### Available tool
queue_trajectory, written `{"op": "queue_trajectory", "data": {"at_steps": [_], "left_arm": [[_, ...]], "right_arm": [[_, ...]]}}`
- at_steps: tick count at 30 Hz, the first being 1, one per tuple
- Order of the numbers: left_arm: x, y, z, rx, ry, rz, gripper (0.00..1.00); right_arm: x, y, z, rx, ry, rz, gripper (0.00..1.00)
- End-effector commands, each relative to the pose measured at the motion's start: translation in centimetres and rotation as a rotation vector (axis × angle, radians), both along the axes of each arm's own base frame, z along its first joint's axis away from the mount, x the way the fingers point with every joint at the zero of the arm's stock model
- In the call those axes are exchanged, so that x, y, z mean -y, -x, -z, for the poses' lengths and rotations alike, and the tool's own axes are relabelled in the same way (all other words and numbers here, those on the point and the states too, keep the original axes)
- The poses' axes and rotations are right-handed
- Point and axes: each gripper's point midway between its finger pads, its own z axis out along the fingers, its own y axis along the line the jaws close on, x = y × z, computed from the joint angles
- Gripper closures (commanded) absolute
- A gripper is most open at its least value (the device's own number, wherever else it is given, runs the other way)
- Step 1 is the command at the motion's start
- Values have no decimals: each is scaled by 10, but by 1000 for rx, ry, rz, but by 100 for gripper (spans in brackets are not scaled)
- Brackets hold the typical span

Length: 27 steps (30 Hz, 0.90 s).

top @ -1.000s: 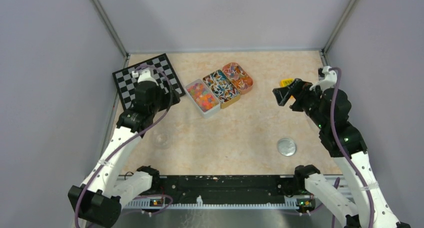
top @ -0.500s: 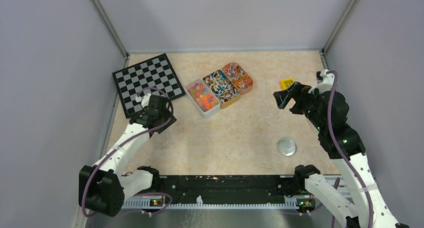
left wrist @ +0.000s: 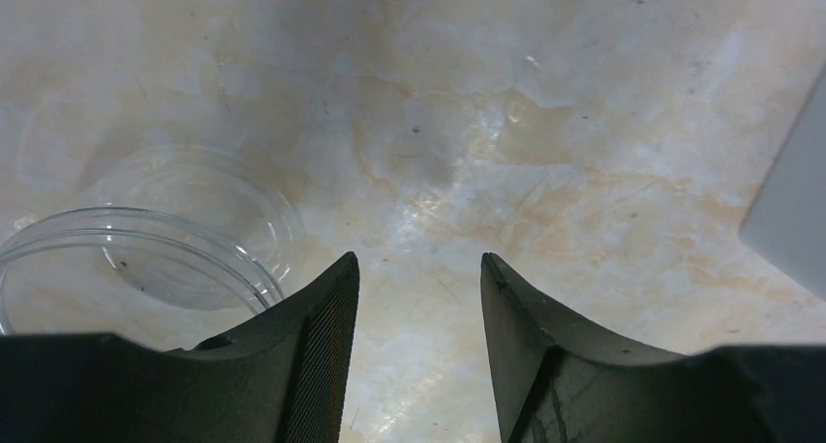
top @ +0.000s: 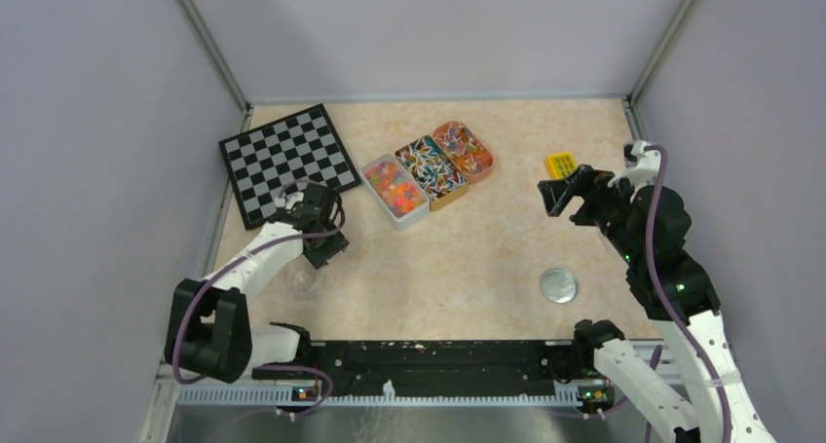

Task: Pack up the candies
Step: Pick up the packing bottle from the center of the board.

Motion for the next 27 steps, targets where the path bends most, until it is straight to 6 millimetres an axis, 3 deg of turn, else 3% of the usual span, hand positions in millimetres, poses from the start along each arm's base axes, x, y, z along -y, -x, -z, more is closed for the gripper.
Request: {"op": "queue_trajectory", "data": {"at_steps": [1,6,9,16,21,27], "left_arm": [[13,-31,-41,197,63,51,45],[-26,-20,-73,235,-80,-110,41],[-37,-15,-81,251,-126,-136,41],[-46,11,-62,185,-136,-228,38],[-40,13,-45,158,-109,-206,26],[-23,9,-29,117,-43,-164,33]], "right_arm": [[-2,0,-7,28,10,-12,10],[0,1,-9,33,12,-9,10],[-1,0,-8,34,12,-10,10],[-2,0,-11,42,6,-13,10],[-2,-1,-7,33,4,-14,10],[-3,0,-5,27,1,-14,10]]}}
